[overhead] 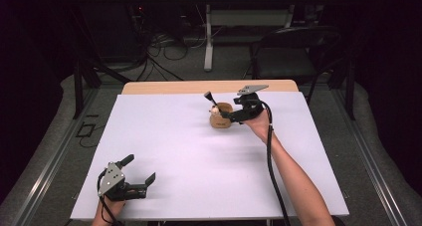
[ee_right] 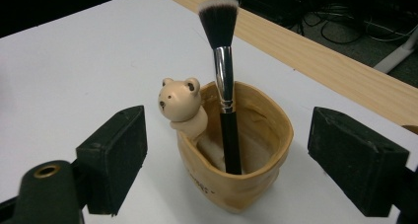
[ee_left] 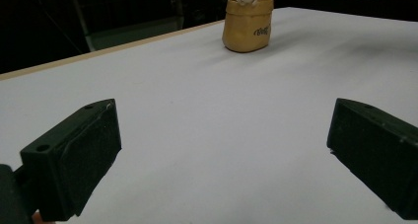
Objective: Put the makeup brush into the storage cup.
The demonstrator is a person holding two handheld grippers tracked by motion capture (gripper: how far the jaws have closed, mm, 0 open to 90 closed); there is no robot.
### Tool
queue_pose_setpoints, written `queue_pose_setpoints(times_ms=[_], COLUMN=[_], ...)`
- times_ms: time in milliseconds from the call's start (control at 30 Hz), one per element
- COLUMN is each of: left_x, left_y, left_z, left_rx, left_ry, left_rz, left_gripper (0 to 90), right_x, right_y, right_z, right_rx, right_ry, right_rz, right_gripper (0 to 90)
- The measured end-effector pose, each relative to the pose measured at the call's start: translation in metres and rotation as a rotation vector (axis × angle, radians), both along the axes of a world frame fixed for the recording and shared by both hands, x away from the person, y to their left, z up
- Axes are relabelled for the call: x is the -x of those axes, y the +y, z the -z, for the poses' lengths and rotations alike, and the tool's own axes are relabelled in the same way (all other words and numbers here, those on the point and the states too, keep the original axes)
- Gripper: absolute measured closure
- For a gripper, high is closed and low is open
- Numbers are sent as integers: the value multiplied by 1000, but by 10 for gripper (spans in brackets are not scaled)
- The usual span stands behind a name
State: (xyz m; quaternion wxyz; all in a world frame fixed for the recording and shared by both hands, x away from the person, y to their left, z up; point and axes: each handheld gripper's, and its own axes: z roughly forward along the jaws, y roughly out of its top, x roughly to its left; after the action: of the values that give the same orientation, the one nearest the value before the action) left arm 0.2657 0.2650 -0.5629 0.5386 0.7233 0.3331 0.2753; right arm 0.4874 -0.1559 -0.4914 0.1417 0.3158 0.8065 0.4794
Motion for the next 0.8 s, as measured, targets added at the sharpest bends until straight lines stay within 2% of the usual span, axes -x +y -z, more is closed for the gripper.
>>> queue_pose_setpoints(times_ms=[167, 400, 633, 800], left_x=[0, 0, 0, -1], left_y=[0, 0, 0, 0], left_z=[0, 0, 0, 0], left_rx=[0, -1, -3, -7], left_ry=[-1, 0, 1, 0], left_rz=[0, 0, -2, -4], left_gripper=[0, 0, 0, 0], right_x=[8, 29, 44, 60], right_y=[-3, -12, -19, -29], right_z=[-4, -10, -14, -15], right_rx=[10, 39, 63, 37], right_ry=[-7, -37, -63, -93], right_rz=[-9, -33, -35, -24], right_gripper=[105, 12, 0, 0])
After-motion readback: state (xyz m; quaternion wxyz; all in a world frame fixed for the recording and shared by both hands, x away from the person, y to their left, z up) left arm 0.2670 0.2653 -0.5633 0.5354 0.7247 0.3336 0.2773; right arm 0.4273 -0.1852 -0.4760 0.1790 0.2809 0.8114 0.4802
